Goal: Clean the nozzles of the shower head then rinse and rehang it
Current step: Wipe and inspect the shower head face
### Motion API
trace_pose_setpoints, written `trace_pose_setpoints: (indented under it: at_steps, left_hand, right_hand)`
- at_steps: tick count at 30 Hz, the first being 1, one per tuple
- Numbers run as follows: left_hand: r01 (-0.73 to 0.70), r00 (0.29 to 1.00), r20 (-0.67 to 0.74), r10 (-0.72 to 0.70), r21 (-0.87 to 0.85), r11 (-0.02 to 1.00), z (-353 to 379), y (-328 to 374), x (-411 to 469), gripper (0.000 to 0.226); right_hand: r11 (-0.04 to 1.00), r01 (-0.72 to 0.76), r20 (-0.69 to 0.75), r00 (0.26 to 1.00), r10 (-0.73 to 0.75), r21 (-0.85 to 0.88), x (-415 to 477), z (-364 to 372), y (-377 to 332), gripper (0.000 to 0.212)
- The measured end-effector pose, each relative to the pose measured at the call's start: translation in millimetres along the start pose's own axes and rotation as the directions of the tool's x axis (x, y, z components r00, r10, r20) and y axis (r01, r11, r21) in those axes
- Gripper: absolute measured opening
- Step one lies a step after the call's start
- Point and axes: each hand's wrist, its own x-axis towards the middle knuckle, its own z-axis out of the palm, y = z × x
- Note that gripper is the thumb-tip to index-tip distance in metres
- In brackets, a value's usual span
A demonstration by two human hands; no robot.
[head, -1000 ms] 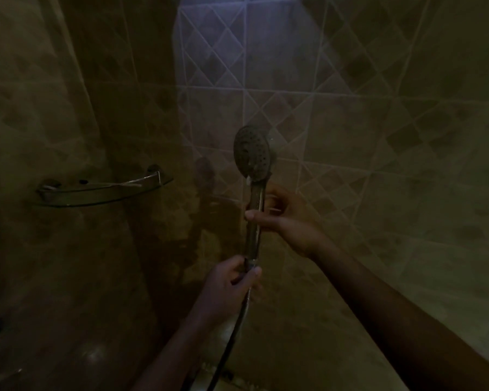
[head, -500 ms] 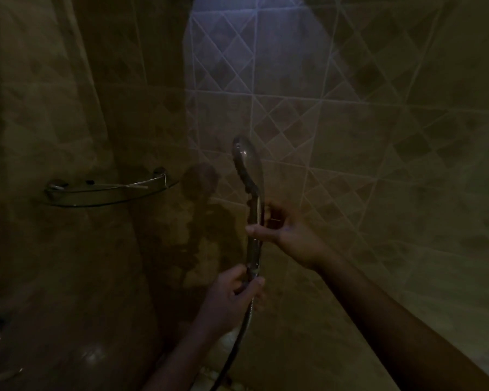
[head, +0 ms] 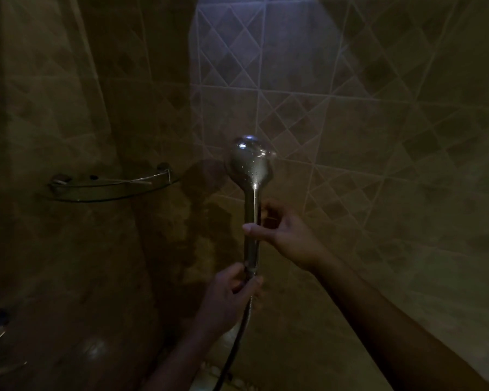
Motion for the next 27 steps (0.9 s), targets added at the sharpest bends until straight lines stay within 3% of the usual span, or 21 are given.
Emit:
trace_pose_setpoints:
  at_steps: [4, 8, 16, 21, 27]
  left_hand:
    - [0.005, 1.000, -0.007, -0.005, 0.001, 1.000, -1, -1, 0, 0.007]
    - [0.024, 1.000, 0.001, -0.024, -0.012, 1.000, -3, 2, 1, 0.010]
    - [0.042, 0.999, -0.002, -0.042, -0.021, 0.999, -1, -5, 1, 0.010]
    - [0.052, 0.999, -0.001, -0.052, -0.060, 0.997, -4, -8, 1, 0.014]
    - [0.031, 0.999, -0.015, -0.031, -0.013, 0.999, -5, -8, 0, 0.011]
  right_hand:
    - [0.998, 0.027, 0.003, 1.000, -0.027, -0.056, -1, 2, 2, 0.036]
    - [0.996, -0.045, 0.084, 0.996, 0.039, 0.074, -1, -1, -3, 0.036]
    - [0.981, -0.044, 0.055, 0.997, 0.056, -0.190, -6, -1, -16, 0.054]
    - [0.991, -0.099, 0.113, 0.988, 0.108, -0.086, -8, -5, -16, 0.036]
    - [0.980, -0.064, 0.020, 0.997, 0.069, -0.190, -7, 4, -21, 0.045]
